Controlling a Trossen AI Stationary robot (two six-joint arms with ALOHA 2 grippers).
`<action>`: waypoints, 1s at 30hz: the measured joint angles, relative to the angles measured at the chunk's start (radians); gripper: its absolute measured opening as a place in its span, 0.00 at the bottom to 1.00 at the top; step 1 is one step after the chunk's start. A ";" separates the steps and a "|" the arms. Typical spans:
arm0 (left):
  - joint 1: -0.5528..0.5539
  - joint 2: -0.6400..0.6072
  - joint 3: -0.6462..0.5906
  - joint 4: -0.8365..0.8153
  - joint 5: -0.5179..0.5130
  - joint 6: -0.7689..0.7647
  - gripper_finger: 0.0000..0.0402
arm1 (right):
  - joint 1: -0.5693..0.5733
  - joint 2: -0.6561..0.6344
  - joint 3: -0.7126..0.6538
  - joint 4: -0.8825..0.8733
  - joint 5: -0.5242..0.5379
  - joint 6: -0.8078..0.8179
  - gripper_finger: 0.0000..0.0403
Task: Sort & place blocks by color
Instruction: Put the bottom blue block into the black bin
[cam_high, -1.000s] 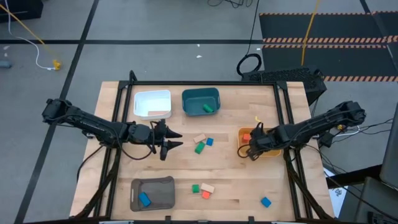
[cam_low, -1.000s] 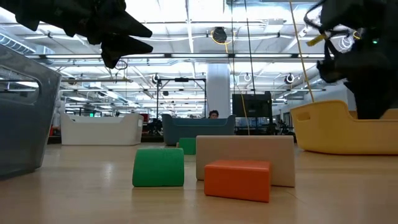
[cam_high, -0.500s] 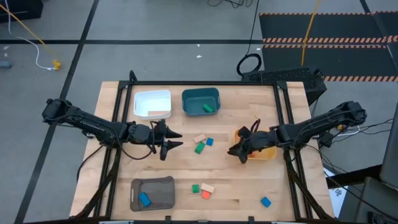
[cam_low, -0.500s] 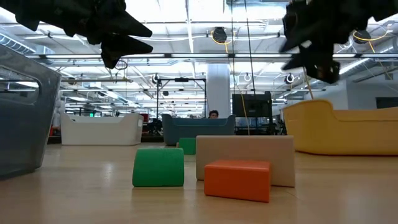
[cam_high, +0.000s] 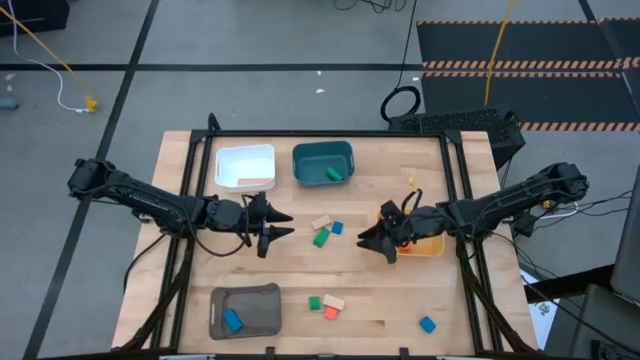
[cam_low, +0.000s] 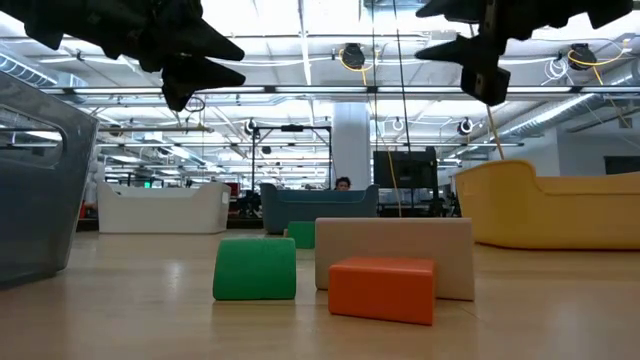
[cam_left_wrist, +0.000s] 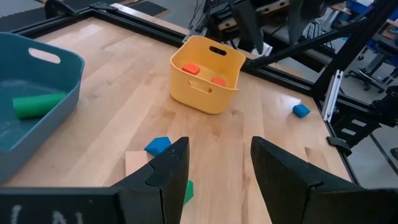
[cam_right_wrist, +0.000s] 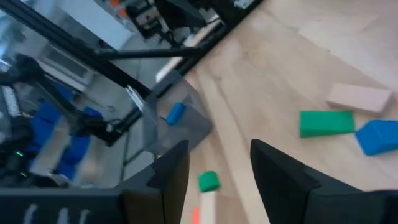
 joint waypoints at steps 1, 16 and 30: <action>0.000 0.000 0.000 0.000 0.000 -0.003 0.44 | 0.001 0.000 0.000 0.013 -0.009 0.013 0.41; 0.000 0.000 0.000 -0.005 0.000 -0.027 0.44 | 0.167 0.007 0.000 0.252 0.091 0.065 0.41; 0.001 0.000 0.000 0.002 0.000 -0.046 0.44 | 0.346 0.187 0.136 0.259 0.167 0.143 0.41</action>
